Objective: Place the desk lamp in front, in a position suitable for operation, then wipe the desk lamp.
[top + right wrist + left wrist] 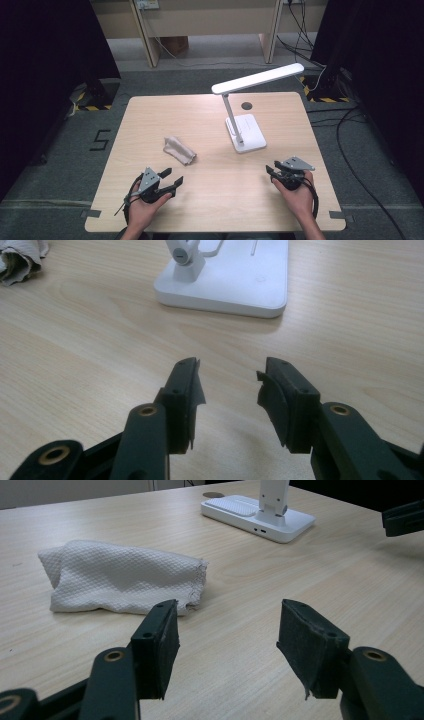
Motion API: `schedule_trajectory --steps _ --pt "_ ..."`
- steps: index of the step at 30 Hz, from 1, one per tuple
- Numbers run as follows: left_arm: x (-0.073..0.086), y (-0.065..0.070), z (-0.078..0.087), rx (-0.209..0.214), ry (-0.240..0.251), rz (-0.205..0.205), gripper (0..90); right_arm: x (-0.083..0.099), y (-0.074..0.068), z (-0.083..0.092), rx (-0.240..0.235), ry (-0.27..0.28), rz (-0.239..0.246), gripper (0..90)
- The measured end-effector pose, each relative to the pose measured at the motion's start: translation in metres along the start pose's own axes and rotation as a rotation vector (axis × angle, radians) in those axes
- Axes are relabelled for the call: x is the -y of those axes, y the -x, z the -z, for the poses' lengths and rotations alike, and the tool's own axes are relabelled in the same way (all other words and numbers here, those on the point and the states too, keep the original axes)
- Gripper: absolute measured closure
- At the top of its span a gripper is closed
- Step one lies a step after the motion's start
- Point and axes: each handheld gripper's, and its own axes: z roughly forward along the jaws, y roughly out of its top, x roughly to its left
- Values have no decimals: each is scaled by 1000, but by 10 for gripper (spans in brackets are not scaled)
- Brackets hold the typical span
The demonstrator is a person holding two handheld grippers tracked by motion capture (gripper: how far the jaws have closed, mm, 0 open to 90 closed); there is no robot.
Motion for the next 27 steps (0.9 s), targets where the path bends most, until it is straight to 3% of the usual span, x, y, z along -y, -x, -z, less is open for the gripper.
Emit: schedule_trajectory --steps 4,9,10,11,12,13,15,18,20,27 --pt "-8 5 -8 28 2 10 392 -4 0 0 -3 2 -7 568" --pt "-41 14 -31 74 47 1 366 -15 12 -18 4 -32 -26 565" --pt "-41 14 -31 74 47 1 363 -15 12 -18 4 -32 -26 565" --pt "-50 16 -38 86 50 3 356 -20 19 -29 2 -48 -54 566" --pt "-66 20 -56 109 50 16 351 -23 22 -35 1 -47 -73 567" --pt "-66 20 -56 109 50 16 348 -27 27 -40 3 -49 -81 567" --pt "-81 23 -76 124 46 20 341 -34 33 -51 19 -56 -98 571" --pt "-98 25 -103 127 43 43 335 -42 38 -59 32 -62 -103 574" --pt "-114 30 -123 131 42 36 326 -52 42 -71 43 -73 -106 575" --pt "-142 39 -153 133 35 13 316 -62 45 -94 36 -118 -119 567"
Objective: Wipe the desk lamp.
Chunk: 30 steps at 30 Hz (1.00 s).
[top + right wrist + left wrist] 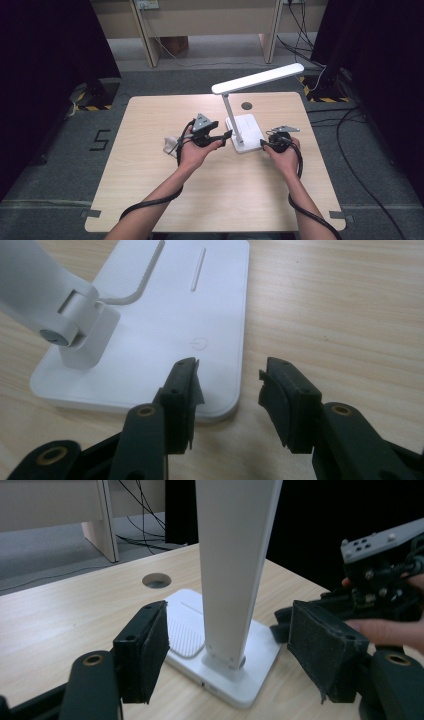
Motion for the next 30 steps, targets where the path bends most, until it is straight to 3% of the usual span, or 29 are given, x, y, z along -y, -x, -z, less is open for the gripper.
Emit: schedule_trajectory --steps 7,15,18,21,23,30 --pt "-16 8 -17 -7 12 -38 330 -3 -4 -5 -6 -2 -6 561" --pt "-26 10 -31 -21 20 -33 407 -9 -1 -11 -42 -26 -48 544" --pt "-27 8 -36 -37 20 -21 439 -10 -2 -13 -59 -30 -65 537" --pt "-28 6 -38 -44 33 -4 547 -11 -2 -14 -54 -31 -64 532" --pt "-29 7 -38 -53 28 18 567 -10 -4 -13 -57 -35 -68 531" --pt "-30 8 -30 -59 11 37 579 -7 -9 -9 -75 -52 -59 528"
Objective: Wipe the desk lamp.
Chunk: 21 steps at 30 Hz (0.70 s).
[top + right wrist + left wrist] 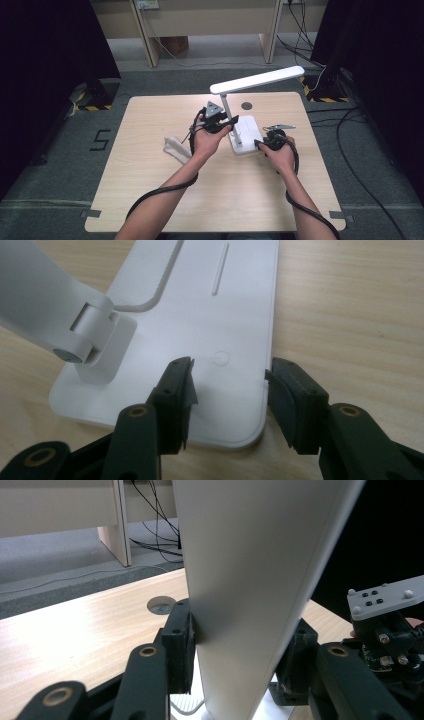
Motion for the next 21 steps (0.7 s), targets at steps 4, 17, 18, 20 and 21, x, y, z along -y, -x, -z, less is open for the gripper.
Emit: schedule_trajectory --steps 4,17,18,20,21 --pt "1 0 9 8 -5 -12 581 3 -5 3 -22 -18 16 525" --pt "25 13 75 67 -20 -30 586 27 -30 30 -115 -72 77 523" --pt "27 14 81 71 -23 -37 586 29 -33 33 -119 -72 85 525" --pt "32 17 95 80 -26 -33 587 33 -38 37 -129 -83 95 530" --pt "36 18 104 91 -27 -29 588 37 -43 42 -143 -76 113 547"
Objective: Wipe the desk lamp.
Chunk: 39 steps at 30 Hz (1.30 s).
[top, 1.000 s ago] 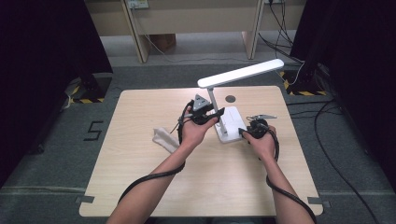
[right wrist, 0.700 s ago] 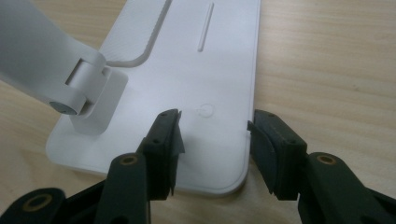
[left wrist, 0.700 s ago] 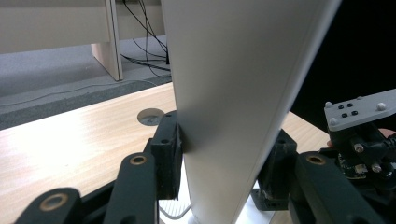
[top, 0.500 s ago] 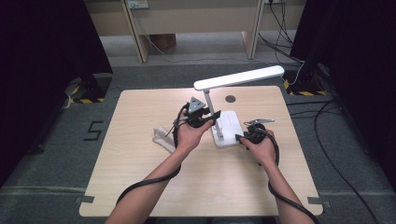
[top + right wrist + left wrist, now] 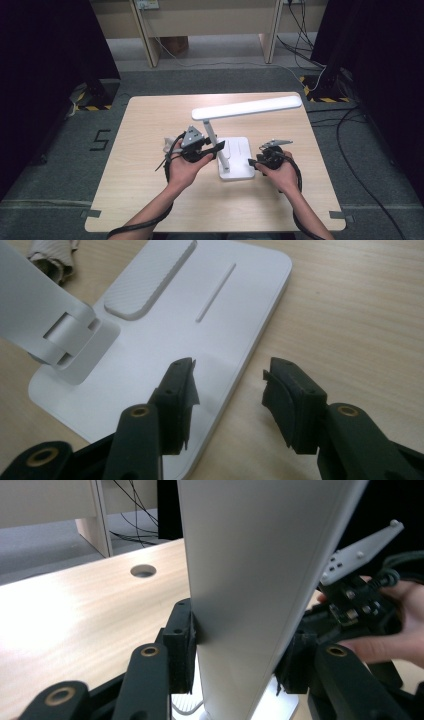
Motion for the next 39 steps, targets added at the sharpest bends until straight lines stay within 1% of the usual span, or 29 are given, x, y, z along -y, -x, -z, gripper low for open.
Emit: schedule_trajectory --steps 1,4,6,7,10,12,13,14,15,17,18,19,20,21,22,24,25,26,27,28,29,30,31,32,34,35,36,37,39 --pt "0 0 0 0 0 0 588 0 0 0 0 0 0 547" --pt "5 1 14 3 10 18 592 4 -9 5 -18 12 12 563" --pt "7 1 22 2 41 41 597 5 -16 9 -27 19 24 563" --pt "7 1 22 2 41 41 601 6 -17 10 -31 20 22 563" --pt "10 2 29 -1 83 22 612 8 -19 10 -36 14 20 563" --pt "11 3 32 -13 108 13 629 11 -19 10 -34 11 14 563" --pt "11 3 36 -30 119 -3 652 14 -18 9 -40 12 0 563" --pt "11 3 36 -30 119 -3 668 14 -18 9 -40 12 0 563" --pt "11 3 37 -39 118 -10 668 15 -18 9 -39 11 -8 563" --pt "11 5 40 -73 115 -29 720 17 -19 7 -46 8 -1 563" --pt "13 6 42 -76 118 -15 743 18 -21 7 -45 8 1 563" --pt "13 7 43 -83 119 -12 759 18 -23 6 -48 7 -1 563" --pt "14 9 44 -90 107 -6 762 18 -23 6 -50 7 2 563" --pt "16 11 45 -98 107 6 761 18 -25 5 -52 7 2 565" --pt "18 13 46 -116 101 7 758 19 -28 6 -49 8 3 571" --pt "21 14 47 -138 105 28 758 19 -30 6 -49 7 -2 577" --pt "22 12 48 -144 106 43 760 21 -33 10 -38 11 -1 624" --pt "23 11 48 -153 109 61 760 21 -33 10 -38 11 -1 624" --pt "25 9 48 -160 106 74 760 23 -34 12 -40 4 1 647" --pt "26 8 48 -163 109 86 760 25 -34 16 -46 -17 7 688" --pt "27 7 49 -172 101 88 758 27 -35 17 -47 -31 12 719" --pt "28 6 49 -179 104 89 754 32 -38 21 -57 -76 36 783" --pt "29 6 49 -184 107 90 754 32 -38 21 -57 -76 36 783" --pt "29 6 49 -191 108 85 752 33 -40 21 -64 -83 39 804" --pt "29 8 49 -208 108 66 747 36 -43 20 -62 -105 69 844" --pt "29 9 49 -215 107 59 741 37 -46 16 -67 -126 83 860" --pt "29 9 49 -220 105 49 738 37 -46 13 -64 -131 96 863" --pt "29 10 50 -230 99 27 735 36 -47 11 -61 -131 104 872" --pt "30 10 51 -234 101 24 729 34 -47 9 -54 -131 98 873"
